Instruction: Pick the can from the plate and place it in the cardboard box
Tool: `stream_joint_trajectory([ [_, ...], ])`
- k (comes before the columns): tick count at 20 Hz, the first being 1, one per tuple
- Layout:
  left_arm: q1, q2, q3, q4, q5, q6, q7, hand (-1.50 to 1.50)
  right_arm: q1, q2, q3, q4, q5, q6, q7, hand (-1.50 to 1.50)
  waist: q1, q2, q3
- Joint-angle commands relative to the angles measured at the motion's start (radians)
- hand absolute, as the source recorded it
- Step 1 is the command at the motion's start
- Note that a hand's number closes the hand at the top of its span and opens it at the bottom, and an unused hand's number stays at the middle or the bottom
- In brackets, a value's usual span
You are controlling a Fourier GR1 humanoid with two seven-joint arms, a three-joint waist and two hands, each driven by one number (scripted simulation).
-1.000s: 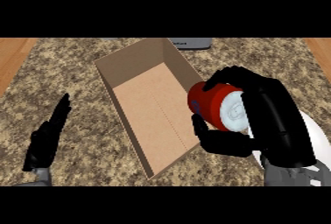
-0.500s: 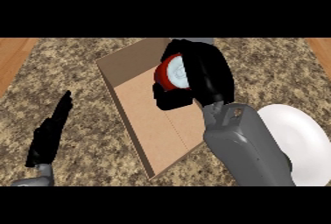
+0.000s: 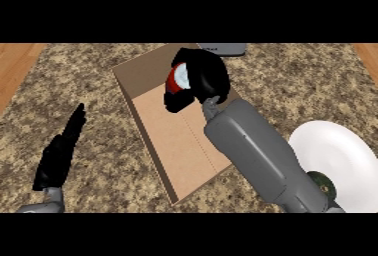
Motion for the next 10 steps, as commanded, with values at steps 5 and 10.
stream_joint_trajectory([
  [5,-0.02,0.011,0.011,0.041,0.006,-0.018,-0.02,0.0,-0.115,0.001,0.082,0.357,-0.217,-0.23,-0.139,-1.5,0.025,0.007,0.0],
  [10,0.003,0.004,0.0,-0.012,0.001,-0.016,0.013,0.0,-0.104,0.001,0.071,0.315,-0.317,-0.411,-0.197,-1.5,0.028,0.006,0.001],
])
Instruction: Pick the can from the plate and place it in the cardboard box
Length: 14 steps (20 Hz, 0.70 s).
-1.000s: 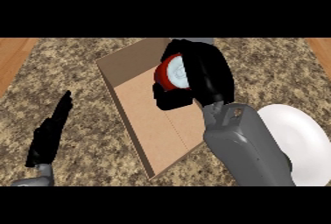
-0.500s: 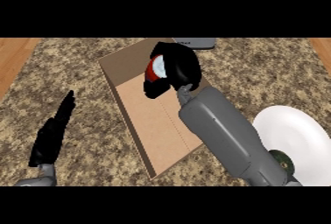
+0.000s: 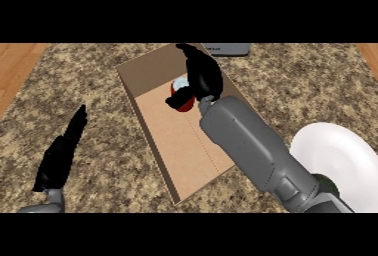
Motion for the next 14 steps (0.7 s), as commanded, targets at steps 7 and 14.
stream_joint_trajectory([
  [7,0.019,-0.009,-0.004,-0.033,-0.005,0.008,0.03,0.0,0.048,0.0,-0.168,-0.056,-0.209,-0.326,-0.225,-1.5,-0.012,-0.003,0.001],
  [14,0.022,0.005,0.016,-0.046,-0.008,0.012,0.038,0.0,0.156,-0.107,-0.382,-0.189,-0.317,-0.258,-0.362,-1.5,-0.046,-0.01,0.001],
])
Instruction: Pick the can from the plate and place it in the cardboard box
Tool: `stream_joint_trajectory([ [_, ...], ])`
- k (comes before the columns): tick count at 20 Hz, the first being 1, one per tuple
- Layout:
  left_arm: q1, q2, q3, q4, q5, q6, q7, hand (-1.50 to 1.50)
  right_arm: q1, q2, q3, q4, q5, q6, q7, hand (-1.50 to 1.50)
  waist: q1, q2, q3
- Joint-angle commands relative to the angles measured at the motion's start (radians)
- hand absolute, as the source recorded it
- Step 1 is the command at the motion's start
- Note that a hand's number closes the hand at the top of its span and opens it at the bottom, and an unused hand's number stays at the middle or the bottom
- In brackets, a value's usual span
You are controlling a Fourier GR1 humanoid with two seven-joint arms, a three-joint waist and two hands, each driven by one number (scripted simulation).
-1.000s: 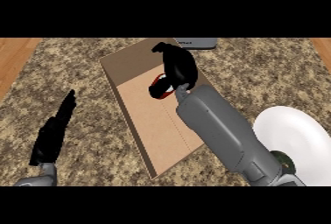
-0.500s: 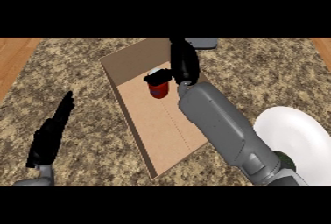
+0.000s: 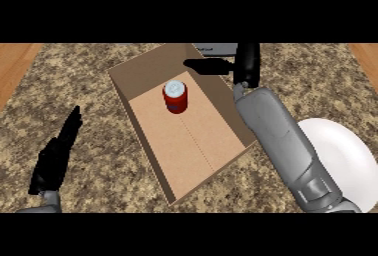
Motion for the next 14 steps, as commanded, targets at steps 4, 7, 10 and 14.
stream_joint_trajectory([
  [4,0.021,-0.023,0.01,0.067,-0.018,0.039,-0.092,0.0,0.184,-0.164,-0.155,-0.135,-0.096,0.042,-0.1,-1.5,-0.02,-0.002,-0.001],
  [7,0.004,0.002,0.025,0.036,0.003,0.01,-0.019,0.0,0.289,-0.259,-0.209,-0.299,-0.17,0.138,-0.058,-1.5,-0.033,-0.008,0.0],
  [10,0.02,0.002,0.015,-0.038,0.02,-0.016,0.041,0.0,0.42,-0.286,-0.261,-0.327,-0.231,0.225,-0.16,-1.5,-0.017,-0.005,0.0],
  [14,0.043,-0.003,0.006,-0.076,0.009,-0.009,0.043,0.0,0.497,-0.437,-0.36,-0.376,-0.332,0.42,-0.167,-1.5,-0.015,-0.004,0.0],
])
